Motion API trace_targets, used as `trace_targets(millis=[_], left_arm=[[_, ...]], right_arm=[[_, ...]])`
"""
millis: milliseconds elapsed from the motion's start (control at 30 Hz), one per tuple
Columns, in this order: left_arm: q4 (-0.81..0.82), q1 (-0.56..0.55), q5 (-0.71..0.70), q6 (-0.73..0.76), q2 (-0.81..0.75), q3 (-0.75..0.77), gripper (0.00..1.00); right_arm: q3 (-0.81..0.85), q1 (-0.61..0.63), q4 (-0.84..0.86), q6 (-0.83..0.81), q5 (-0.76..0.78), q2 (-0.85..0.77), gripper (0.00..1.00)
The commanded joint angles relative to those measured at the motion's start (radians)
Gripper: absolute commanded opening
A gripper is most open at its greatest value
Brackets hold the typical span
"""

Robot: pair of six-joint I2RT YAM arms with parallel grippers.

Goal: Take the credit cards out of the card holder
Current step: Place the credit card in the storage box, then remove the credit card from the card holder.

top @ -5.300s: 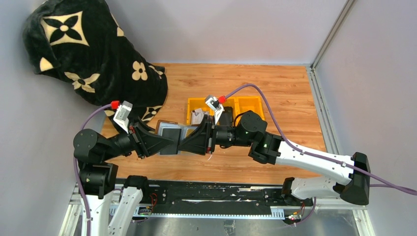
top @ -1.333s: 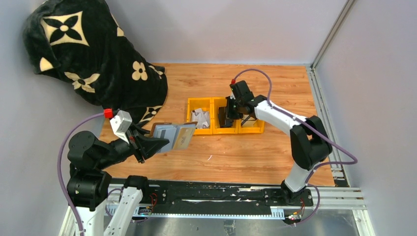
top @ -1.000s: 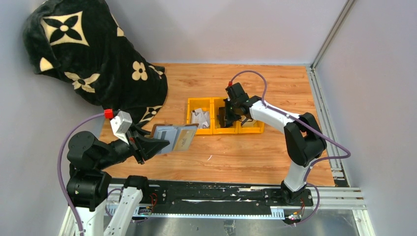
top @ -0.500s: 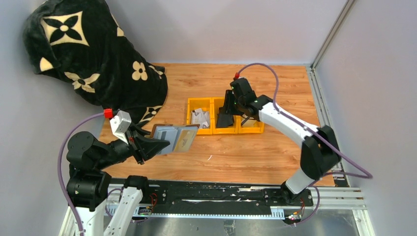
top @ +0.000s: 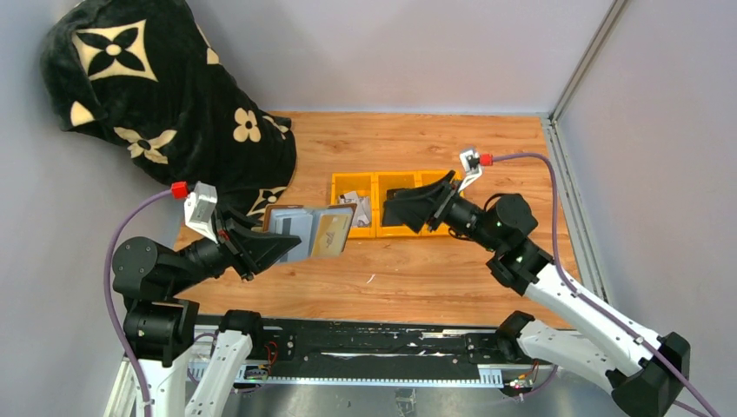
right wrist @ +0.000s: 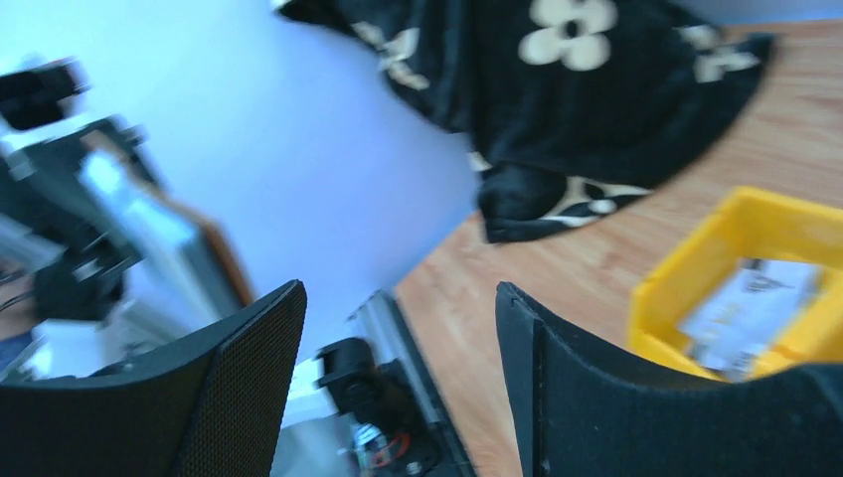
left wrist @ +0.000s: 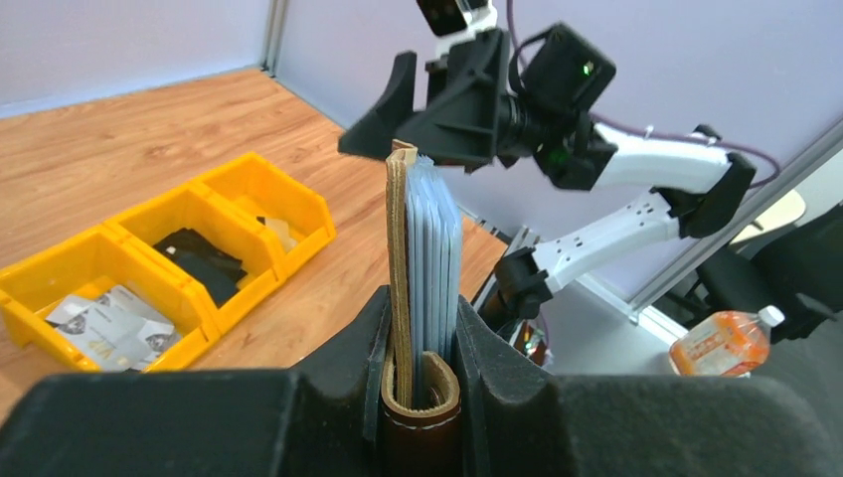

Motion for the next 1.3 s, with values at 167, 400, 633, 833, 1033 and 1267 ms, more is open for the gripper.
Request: trace_targets(millis=[167,400,633,833,1033,1267], left_arm=[[0.255,-0.004,-0.015,-0.230,0.006,-0.043,0.00],[0.286,-0.004,-0.005,-0.282,0.003,-0.042,0.00],[0.253,-0.004,0.028,-0.261,-0.015,-0.046,0.05],[-0.004,-0.004,0.011,-0.012,-0.027,-0.012,0.69],[-0.220,-0.004,-0.053,0.279,-0.019,0.081,0.97],[-0.195,-0.004,0.190,0.289,-0.022,0.110,0.95]], right_arm=[[-0.125,0.293,0.463,0.015,-0.095,0.003,0.74],[-0.042,0.385,0.562,0.003,-0.101,0.168,0.75],[-0.003,0.394,0.608,0.036,-0.080,0.205,0.37],[0.050,0.393,0.270,-0.051,-0.088,0.092,0.00],[0.353,0.394,-0.469,-0.325,-0.196,0.149,0.00],[0.574,0.403,-0.946,-0.594,-0.208,0.270,0.00]])
